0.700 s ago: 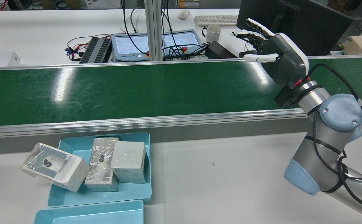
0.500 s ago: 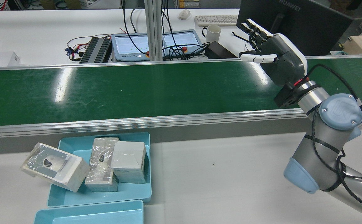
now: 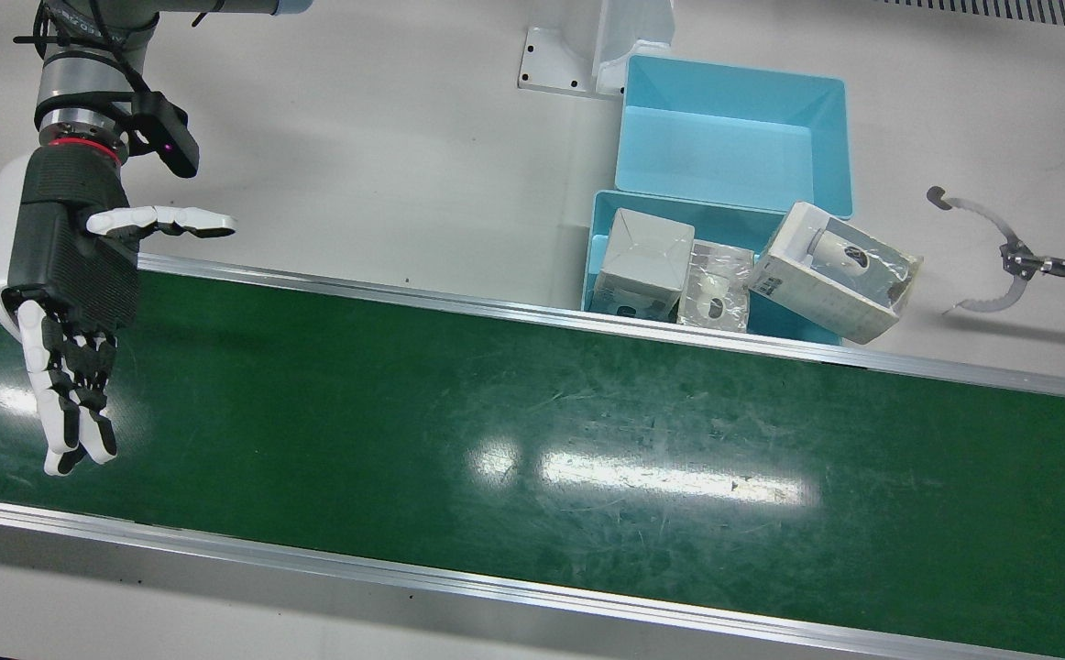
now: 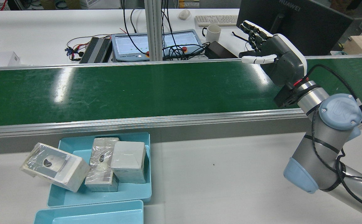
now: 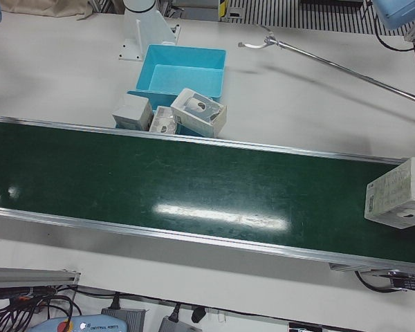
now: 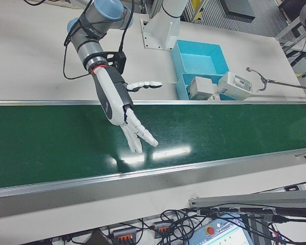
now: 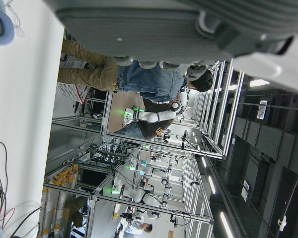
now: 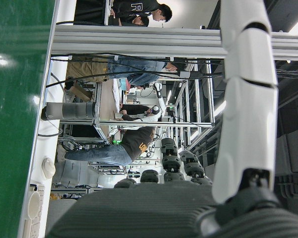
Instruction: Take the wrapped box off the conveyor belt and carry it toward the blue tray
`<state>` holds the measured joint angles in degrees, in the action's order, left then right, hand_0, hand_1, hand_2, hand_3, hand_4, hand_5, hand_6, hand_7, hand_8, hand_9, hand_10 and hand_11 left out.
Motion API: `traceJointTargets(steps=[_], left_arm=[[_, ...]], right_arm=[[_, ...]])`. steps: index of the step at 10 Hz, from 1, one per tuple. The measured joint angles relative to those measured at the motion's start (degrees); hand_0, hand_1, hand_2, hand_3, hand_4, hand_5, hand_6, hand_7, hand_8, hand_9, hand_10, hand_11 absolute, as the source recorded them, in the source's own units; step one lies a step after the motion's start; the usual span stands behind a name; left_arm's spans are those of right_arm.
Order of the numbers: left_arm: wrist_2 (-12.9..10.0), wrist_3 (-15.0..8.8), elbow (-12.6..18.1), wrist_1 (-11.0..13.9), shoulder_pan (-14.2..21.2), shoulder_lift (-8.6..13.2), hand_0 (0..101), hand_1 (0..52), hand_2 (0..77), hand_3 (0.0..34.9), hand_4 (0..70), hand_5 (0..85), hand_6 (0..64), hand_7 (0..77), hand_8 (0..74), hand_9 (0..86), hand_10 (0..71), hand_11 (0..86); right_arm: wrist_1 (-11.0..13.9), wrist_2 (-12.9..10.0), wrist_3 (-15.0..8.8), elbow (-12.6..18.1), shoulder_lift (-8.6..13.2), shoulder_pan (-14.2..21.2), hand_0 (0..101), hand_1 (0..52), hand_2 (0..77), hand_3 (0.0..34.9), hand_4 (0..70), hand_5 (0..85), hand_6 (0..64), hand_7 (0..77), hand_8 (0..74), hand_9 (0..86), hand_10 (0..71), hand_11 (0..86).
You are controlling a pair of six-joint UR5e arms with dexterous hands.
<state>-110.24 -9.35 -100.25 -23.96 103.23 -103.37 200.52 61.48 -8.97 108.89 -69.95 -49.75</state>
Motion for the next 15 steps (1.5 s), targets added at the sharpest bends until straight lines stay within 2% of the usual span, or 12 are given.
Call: traceJointTargets(steps=[2, 3, 6, 7, 9, 12, 13, 14, 15], left_arm=[[0.0, 0.0, 0.0, 0.0, 0.0, 0.0, 0, 0.0, 0.5, 0.0, 0.5, 1.1, 0.5, 0.5, 0.5, 0.0, 0.0, 0.5], [0.0, 0.0, 0.0, 0.0, 0.0, 0.0, 0, 0.0, 1.1, 0.0, 0.5, 1.1, 0.5, 0.5, 0.5, 0.5, 0.5, 0.5], [0.0, 0.0, 0.0, 0.0, 0.0, 0.0, 0, 0.0, 1.1, 0.0, 0.5, 1.1, 0.5, 0.5, 0.5, 0.0, 0.5, 0.0], [0.0, 0.0, 0.0, 0.0, 0.0, 0.0, 0, 0.0, 1.1, 0.0, 0.0, 1.1, 0.5, 0.5, 0.5, 0.0, 0.5, 0.0], [0.0, 0.0, 0.0, 0.0, 0.0, 0.0, 0, 0.0, 1.1, 0.0, 0.5, 1.1, 0.0, 0.5, 0.5, 0.0, 0.0, 0.0], [0.0, 0.0, 0.0, 0.0, 0.0, 0.0, 0, 0.0, 1.1, 0.0, 0.5, 1.1, 0.5, 0.5, 0.5, 0.0, 0.5, 0.5], [0.0, 0.0, 0.0, 0.0, 0.0, 0.0, 0, 0.0, 1.1, 0.0, 0.5, 1.1, 0.5, 0.5, 0.5, 0.0, 0.0, 0.5], [0.0, 0.0, 0.0, 0.0, 0.0, 0.0, 0, 0.0, 1.1, 0.0, 0.5, 1.1, 0.5, 0.5, 0.5, 0.0, 0.5, 0.0], [0.0, 0.0, 0.0, 0.0, 0.0, 0.0, 0, 0.0, 1.1, 0.0, 0.5, 1.1, 0.5, 0.5, 0.5, 0.0, 0.5, 0.0]], right_arm=[[-0.3, 0.1, 0.0, -0.2, 0.1, 0.4, 47, 16.4, 12.5, 0.0, 6.0, 6.0, 4.4, 7.1, 1.1, 1.6, 0.0, 1.1], [-0.4, 0.1, 0.0, -0.3, 0.1, 0.5, 47, 14.2, 10.4, 0.0, 6.0, 5.5, 4.4, 7.1, 0.0, 1.6, 0.0, 1.1], [-0.5, 0.0, 0.1, -1.8, 0.2, 0.6, 47, 14.2, 8.2, 0.0, 6.0, 5.5, 4.4, 7.1, 0.0, 1.6, 0.0, 1.1], [-0.9, 0.0, 0.4, -2.8, 0.2, 0.8, 47, 12.0, 8.2, 0.0, 4.9, 5.5, 3.3, 6.5, 0.0, 1.1, 0.0, 1.1], [-2.9, -0.1, 1.3, -4.8, 0.2, 0.8, 46, 11.5, 7.1, 0.0, 4.9, 4.9, 3.3, 5.5, 0.0, 1.1, 0.0, 1.1], [-4.3, 0.3, 2.4, -4.9, 0.5, -0.4, 46, 11.5, 7.1, 0.0, 6.5, 4.9, 3.3, 9.3, 2.7, 1.1, 0.0, 1.1], [-4.5, 0.5, 2.6, -4.8, 0.6, -0.6, 46, 7.6, 8.2, 0.0, 6.5, 4.9, 4.4, 10.4, 2.7, 1.1, 0.0, 1.1], [-4.5, 0.6, 2.7, -4.7, 0.6, -0.6, 46, 12.5, 7.1, 0.0, 6.5, 4.9, 4.4, 10.4, 2.7, 6.5, 0.0, 1.1], [-4.5, 0.6, 2.7, -4.6, 0.6, -0.6, 46, 10.4, 8.7, 0.0, 7.6, 5.5, 4.4, 11.4, 2.7, 3.3, 0.0, 1.1]])
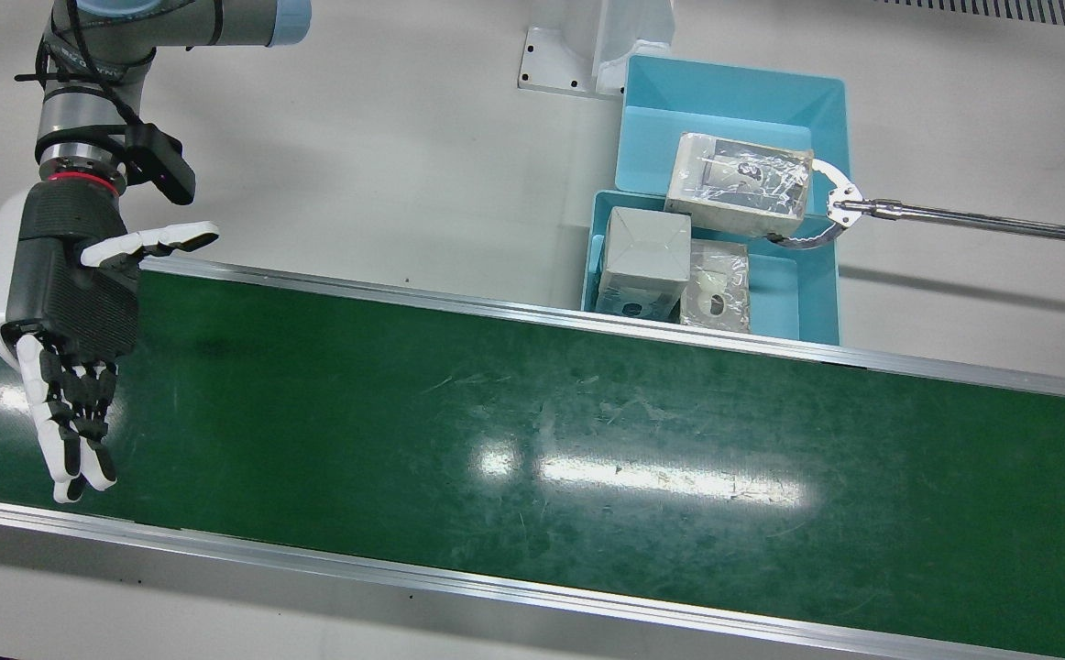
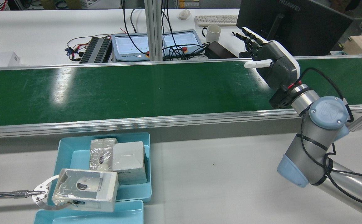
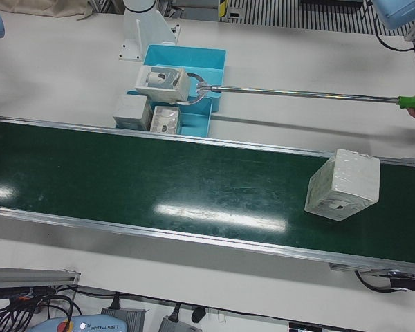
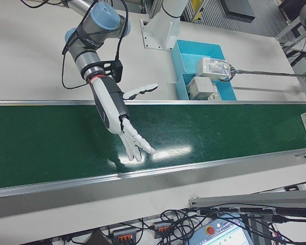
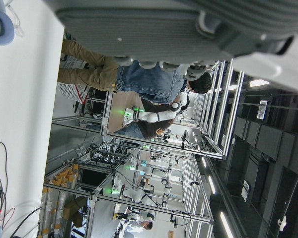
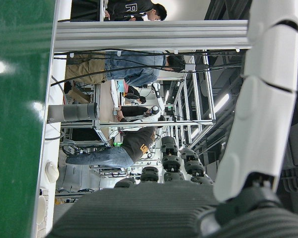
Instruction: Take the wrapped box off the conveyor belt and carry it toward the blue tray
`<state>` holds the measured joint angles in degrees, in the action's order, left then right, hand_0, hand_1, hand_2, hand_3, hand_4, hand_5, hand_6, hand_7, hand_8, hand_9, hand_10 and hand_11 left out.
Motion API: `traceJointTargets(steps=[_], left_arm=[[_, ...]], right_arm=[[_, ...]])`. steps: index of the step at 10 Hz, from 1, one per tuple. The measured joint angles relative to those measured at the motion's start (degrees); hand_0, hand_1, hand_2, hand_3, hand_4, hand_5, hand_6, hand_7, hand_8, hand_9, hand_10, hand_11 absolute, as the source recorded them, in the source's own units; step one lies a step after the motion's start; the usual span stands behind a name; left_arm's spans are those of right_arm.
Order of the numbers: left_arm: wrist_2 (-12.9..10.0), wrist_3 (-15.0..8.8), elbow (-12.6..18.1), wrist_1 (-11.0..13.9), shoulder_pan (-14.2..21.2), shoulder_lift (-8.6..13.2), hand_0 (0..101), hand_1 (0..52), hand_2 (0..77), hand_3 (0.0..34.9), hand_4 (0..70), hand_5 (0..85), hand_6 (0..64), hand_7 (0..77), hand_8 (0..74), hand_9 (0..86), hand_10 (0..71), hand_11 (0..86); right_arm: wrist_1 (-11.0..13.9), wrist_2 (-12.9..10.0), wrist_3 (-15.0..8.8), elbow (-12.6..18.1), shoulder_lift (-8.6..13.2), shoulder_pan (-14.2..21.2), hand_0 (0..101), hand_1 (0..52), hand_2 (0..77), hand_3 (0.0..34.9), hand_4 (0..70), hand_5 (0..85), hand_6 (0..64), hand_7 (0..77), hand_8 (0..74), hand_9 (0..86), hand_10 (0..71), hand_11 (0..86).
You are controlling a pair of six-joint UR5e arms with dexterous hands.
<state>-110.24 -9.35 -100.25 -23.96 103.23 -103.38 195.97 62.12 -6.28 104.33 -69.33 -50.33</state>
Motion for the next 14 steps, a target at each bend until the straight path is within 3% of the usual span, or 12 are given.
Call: traceJointTargets(steps=[3, 4, 5, 8, 14], left_arm=[[0.0, 0.0, 0.0, 0.0, 0.0, 0.0, 0, 0.0, 1.1, 0.0, 0.5, 1.1, 0.5, 0.5, 0.5, 0.0, 0.0, 0.0], [0.0, 0.0, 0.0, 0.0, 0.0, 0.0, 0, 0.0, 1.1, 0.0, 0.5, 1.1, 0.5, 0.5, 0.5, 0.0, 0.0, 0.0], [0.0, 0.0, 0.0, 0.0, 0.0, 0.0, 0, 0.0, 0.5, 0.0, 0.5, 1.1, 0.5, 0.5, 0.5, 0.0, 0.0, 0.5], [0.0, 0.0, 0.0, 0.0, 0.0, 0.0, 0, 0.0, 0.5, 0.0, 0.5, 1.1, 0.5, 0.5, 0.5, 0.0, 0.5, 0.5], [0.0, 0.0, 0.0, 0.0, 0.0, 0.0, 0, 0.0, 0.5, 0.0, 0.5, 1.1, 0.5, 0.5, 0.5, 0.0, 0.5, 0.5]], right_arm=[[0.4, 0.3, -0.2, 0.3, 0.0, -0.2, 46, 11.5, 8.2, 0.0, 7.6, 6.5, 4.4, 11.4, 3.3, 3.8, 0.0, 1.1], [0.8, 0.3, -0.2, 0.4, 0.0, -0.5, 46, 11.5, 9.3, 0.0, 7.6, 6.5, 1.6, 11.4, 1.1, 1.6, 0.0, 1.1], [1.8, 0.3, -0.2, 0.7, 0.0, -0.7, 48, 16.9, 13.1, 0.0, 8.7, 9.3, 3.3, 13.6, 1.1, 1.6, 0.0, 1.1], [4.3, 0.3, -0.2, 1.8, 0.0, -0.4, 48, 15.3, 12.5, 0.0, 8.2, 9.3, 2.7, 12.0, 1.1, 1.6, 0.0, 1.1], [4.5, 0.2, -0.2, 1.9, 0.0, 0.4, 47, 15.3, 12.5, 0.0, 6.5, 8.2, 3.3, 12.0, 1.1, 2.7, 0.0, 1.1]])
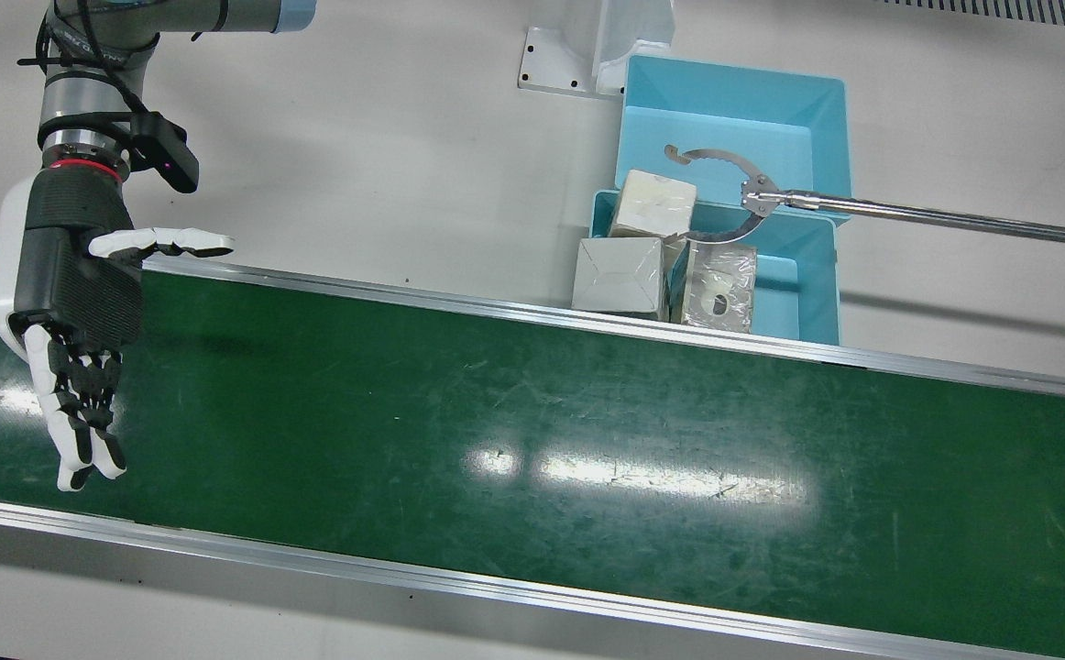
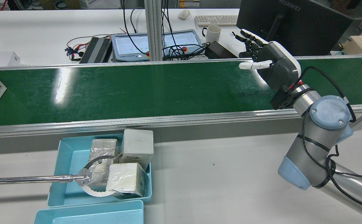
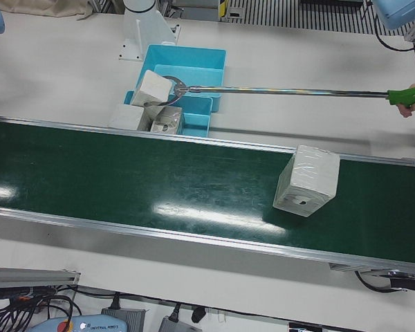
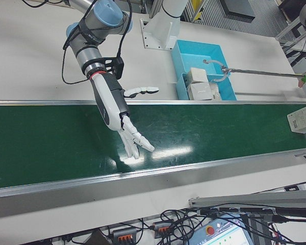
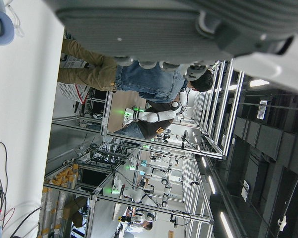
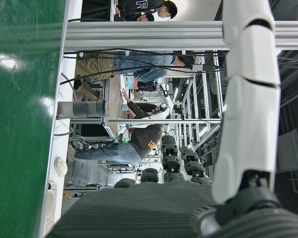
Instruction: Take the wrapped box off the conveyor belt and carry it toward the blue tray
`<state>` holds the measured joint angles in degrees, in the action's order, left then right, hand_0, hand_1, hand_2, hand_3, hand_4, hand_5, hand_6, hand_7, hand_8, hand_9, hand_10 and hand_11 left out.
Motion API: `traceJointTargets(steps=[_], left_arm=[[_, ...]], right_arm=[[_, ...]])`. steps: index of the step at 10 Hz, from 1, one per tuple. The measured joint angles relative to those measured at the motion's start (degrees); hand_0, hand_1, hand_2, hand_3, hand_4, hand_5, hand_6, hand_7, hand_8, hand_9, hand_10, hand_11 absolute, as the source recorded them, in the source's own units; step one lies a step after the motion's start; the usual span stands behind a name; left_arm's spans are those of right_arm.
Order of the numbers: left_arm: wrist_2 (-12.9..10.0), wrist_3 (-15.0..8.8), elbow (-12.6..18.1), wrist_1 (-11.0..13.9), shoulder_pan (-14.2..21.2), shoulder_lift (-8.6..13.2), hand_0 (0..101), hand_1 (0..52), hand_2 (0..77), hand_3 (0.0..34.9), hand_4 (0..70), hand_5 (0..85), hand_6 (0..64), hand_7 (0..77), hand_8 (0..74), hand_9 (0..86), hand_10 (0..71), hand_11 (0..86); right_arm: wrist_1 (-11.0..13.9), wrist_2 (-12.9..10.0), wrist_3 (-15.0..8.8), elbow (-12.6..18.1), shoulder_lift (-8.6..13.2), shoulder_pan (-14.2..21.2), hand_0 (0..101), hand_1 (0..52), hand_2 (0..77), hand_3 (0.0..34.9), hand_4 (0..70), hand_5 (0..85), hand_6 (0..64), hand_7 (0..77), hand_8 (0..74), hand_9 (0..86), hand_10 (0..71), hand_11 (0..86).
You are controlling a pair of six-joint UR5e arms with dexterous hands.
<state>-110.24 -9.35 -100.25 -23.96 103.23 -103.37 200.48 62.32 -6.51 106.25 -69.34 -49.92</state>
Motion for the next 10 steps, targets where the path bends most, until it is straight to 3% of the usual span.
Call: traceJointTargets(steps=[10], left_arm=[[0.0, 0.0, 0.0, 0.0, 0.0, 0.0, 0, 0.0, 1.1, 0.0, 0.0, 1.1, 0.5, 0.5, 0.5, 0.0, 0.5, 0.5]], right_arm=[[-0.1, -0.1, 0.0, -0.3, 0.0, 0.4, 47, 13.6, 10.4, 0.0, 7.6, 8.2, 3.8, 13.1, 1.6, 3.3, 0.0, 1.1]])
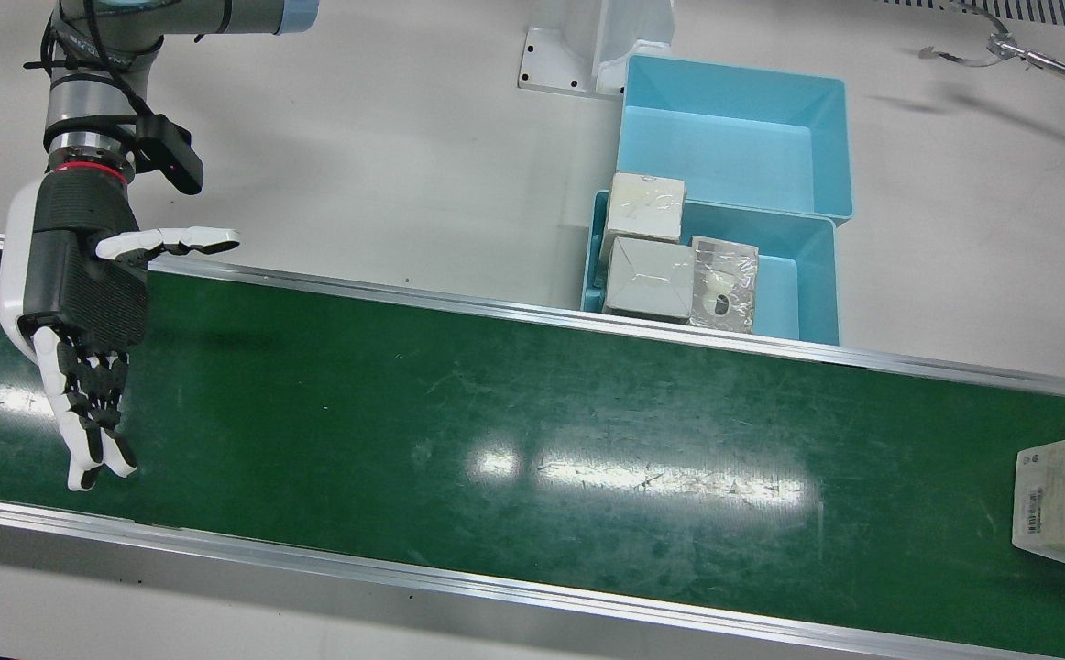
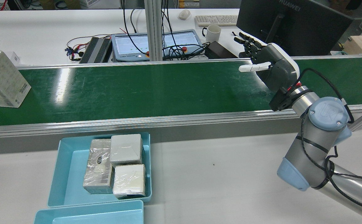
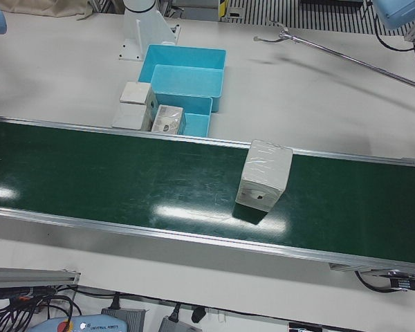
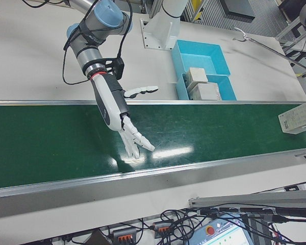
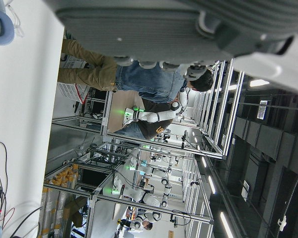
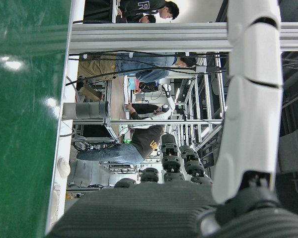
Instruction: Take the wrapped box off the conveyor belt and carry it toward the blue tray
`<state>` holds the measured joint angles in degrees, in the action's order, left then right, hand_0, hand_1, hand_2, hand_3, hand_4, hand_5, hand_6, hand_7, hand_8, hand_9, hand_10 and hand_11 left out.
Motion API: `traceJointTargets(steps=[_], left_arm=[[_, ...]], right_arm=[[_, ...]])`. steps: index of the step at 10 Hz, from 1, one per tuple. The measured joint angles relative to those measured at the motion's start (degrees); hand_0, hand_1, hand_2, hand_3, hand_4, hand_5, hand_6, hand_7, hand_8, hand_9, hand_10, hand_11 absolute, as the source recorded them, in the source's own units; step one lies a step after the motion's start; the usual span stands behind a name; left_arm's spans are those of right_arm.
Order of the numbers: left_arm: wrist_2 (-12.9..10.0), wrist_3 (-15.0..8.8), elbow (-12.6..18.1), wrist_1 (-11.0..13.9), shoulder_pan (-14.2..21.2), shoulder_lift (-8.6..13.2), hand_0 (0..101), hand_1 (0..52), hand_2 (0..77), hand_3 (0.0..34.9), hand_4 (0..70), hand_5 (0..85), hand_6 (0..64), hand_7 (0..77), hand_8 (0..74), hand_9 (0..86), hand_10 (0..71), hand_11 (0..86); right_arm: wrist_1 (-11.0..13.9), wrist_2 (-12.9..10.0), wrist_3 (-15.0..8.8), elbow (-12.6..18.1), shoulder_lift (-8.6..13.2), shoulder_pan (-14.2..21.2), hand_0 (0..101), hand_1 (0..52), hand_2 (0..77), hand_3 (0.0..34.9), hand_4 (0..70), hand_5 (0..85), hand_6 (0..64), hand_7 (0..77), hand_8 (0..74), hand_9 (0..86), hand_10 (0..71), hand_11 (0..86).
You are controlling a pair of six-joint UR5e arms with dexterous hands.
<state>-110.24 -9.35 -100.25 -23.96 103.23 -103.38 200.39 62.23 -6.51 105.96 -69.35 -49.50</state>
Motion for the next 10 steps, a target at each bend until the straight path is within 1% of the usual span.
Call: traceJointTargets(steps=[2, 5, 6, 8, 9, 10], left_arm=[[0.0, 0.0, 0.0, 0.0, 0.0, 0.0, 0, 0.0, 1.1, 0.0, 0.0, 1.1, 0.5, 0.5, 0.5, 0.5, 0.0, 0.5], [0.0, 0.0, 0.0, 0.0, 0.0, 0.0, 0, 0.0, 0.5, 0.0, 0.5, 1.1, 0.5, 0.5, 0.5, 0.0, 0.0, 0.0], [0.0, 0.0, 0.0, 0.0, 0.0, 0.0, 0, 0.0, 1.1, 0.0, 0.5, 1.1, 0.5, 0.5, 0.5, 0.0, 0.0, 0.5], [0.0, 0.0, 0.0, 0.0, 0.0, 0.0, 0, 0.0, 1.1, 0.0, 0.5, 1.1, 0.0, 0.5, 0.5, 0.0, 0.0, 0.0], [0.0, 0.0, 0.0, 0.0, 0.0, 0.0, 0, 0.0, 0.5, 0.0, 0.5, 1.1, 0.5, 0.5, 0.5, 0.5, 0.5, 0.5], [0.0, 0.0, 0.0, 0.0, 0.0, 0.0, 0, 0.0, 0.5, 0.0, 0.5, 1.1, 0.5, 0.5, 0.5, 0.5, 0.5, 0.5]], right_arm=[[0.0, 0.0, 0.0, 0.0, -0.1, 0.0, 47, 13.1, 10.4, 0.0, 7.6, 8.2, 3.3, 13.1, 1.6, 3.3, 0.0, 1.1], [0.0, 0.0, 0.0, 0.3, -0.1, 0.1, 47, 13.6, 9.8, 0.0, 7.6, 8.2, 3.8, 13.1, 1.6, 2.7, 0.0, 1.1], [0.0, 0.0, 0.0, 0.3, -0.1, 0.1, 47, 12.5, 10.4, 0.0, 8.2, 8.2, 3.3, 13.1, 1.6, 3.3, 0.0, 1.1], [0.0, 0.0, 0.0, 0.4, -0.1, 0.1, 47, 12.5, 10.4, 0.0, 8.2, 8.2, 3.3, 13.1, 1.6, 3.3, 0.0, 1.1], [0.0, 0.0, 0.0, 0.4, -0.1, 0.0, 47, 12.5, 8.7, 0.0, 8.2, 8.2, 3.3, 13.1, 1.6, 2.7, 0.0, 1.1], [0.0, 0.0, 0.0, 0.4, -0.1, 0.0, 47, 12.5, 8.7, 0.0, 8.2, 8.2, 3.3, 13.1, 1.6, 2.7, 0.0, 1.1]])
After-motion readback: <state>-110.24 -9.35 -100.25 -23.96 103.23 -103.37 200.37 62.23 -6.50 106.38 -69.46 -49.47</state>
